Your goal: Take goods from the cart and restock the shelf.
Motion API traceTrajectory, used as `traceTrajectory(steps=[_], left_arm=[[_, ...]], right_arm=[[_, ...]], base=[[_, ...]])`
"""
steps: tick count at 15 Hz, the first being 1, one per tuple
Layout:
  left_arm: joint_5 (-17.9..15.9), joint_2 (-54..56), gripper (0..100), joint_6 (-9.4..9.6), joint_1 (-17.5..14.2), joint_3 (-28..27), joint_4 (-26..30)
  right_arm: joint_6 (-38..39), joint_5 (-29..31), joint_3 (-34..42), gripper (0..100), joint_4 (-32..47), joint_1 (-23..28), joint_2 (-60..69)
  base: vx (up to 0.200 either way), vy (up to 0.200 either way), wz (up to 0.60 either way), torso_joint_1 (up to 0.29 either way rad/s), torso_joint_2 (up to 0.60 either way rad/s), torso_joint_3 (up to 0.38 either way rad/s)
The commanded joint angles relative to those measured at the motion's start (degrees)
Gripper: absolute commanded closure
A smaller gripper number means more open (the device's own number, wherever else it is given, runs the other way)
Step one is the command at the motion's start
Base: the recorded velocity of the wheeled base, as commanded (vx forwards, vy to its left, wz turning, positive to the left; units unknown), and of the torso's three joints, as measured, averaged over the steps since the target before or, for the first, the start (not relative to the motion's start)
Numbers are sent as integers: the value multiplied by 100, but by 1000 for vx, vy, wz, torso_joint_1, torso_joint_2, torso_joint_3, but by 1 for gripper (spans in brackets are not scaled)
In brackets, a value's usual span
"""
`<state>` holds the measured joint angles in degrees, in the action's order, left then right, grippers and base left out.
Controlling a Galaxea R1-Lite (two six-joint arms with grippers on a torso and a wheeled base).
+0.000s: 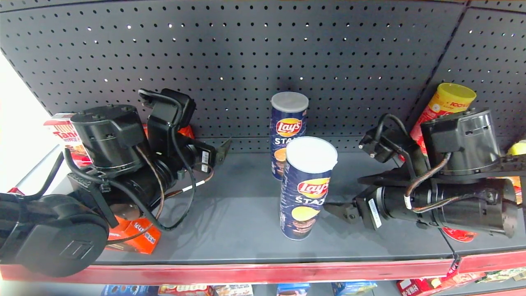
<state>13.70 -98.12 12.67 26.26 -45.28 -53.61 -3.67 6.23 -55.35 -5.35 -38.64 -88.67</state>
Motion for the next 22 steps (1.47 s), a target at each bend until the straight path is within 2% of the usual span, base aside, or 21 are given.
traceTrajectory(steps=[1,4,9,18,22], left_arm=[[1,4,0,-1,2,1,-9],[1,4,0,-1,2,10,-9],[1,4,0,-1,2,28,-9],[1,4,0,-1,2,45,-9],[1,12,0,-10,-7,54,-9]], right_arm=[[-2,19,-20,0,-1,94,-133],[-11,19,-47,0,-1,182,-177],[-11,10,-214,0,-10,-64,-335],[-11,19,-214,0,-36,-38,-344],[-11,10,-143,0,-80,-205,-300]], base=[[0,0,0,0,0,0],[0,0,0,0,0,0],[0,0,0,0,0,0],[0,0,0,0,0,0],[0,0,0,0,0,0]])
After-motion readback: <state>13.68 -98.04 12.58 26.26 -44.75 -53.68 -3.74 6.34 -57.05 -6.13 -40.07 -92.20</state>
